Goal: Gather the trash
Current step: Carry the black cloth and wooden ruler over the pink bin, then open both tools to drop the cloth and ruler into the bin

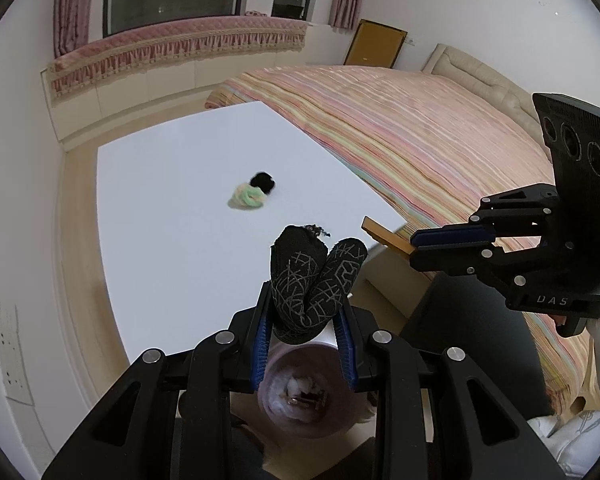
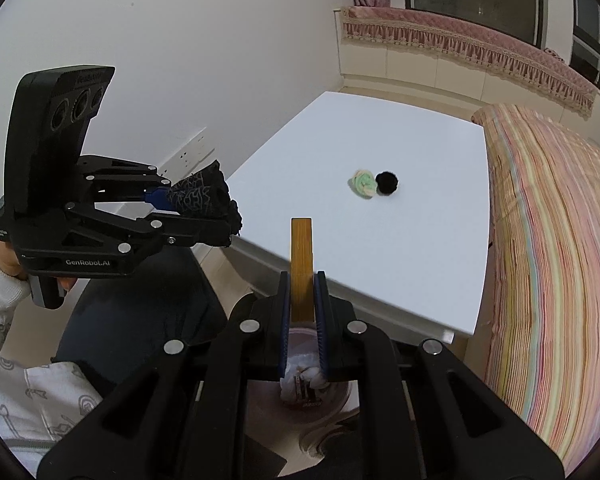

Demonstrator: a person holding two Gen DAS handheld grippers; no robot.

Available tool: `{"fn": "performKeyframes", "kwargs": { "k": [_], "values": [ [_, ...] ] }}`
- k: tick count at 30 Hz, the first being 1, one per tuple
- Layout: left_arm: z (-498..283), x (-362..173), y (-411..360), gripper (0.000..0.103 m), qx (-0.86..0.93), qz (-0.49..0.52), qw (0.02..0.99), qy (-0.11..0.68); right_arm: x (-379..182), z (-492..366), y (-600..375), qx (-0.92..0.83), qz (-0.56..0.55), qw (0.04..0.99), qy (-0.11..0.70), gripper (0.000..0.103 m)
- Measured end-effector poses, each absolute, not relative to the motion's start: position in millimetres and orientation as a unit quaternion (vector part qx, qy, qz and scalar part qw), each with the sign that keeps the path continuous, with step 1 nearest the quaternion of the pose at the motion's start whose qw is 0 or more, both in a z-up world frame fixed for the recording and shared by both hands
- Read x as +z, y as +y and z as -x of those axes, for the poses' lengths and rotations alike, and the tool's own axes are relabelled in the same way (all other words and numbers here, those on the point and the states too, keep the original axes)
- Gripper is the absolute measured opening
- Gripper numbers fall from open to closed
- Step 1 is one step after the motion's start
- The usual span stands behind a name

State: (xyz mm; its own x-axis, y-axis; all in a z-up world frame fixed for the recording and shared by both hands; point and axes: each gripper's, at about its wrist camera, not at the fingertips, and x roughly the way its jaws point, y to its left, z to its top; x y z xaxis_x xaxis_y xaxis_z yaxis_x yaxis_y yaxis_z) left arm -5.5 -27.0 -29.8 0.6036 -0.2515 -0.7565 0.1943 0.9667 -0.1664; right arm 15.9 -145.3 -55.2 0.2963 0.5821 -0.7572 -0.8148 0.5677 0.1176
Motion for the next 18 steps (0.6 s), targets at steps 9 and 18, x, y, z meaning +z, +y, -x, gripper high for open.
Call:
{"fn": "performKeyframes", "kwargs": {
  "k": [9, 18],
  "values": [
    [32, -42, -41, 0.029, -0.133, 0.035, 0.890, 0.434, -69, 11, -155, 0.443, 0.142, 0.785, 0.409, 0.011],
    [41, -42, -49, 0.029, -0.140, 0.031, 0.890, 0.433, -67, 23, -162, 0.443, 0.137, 0.787, 0.407, 0.011]
  ]
}}
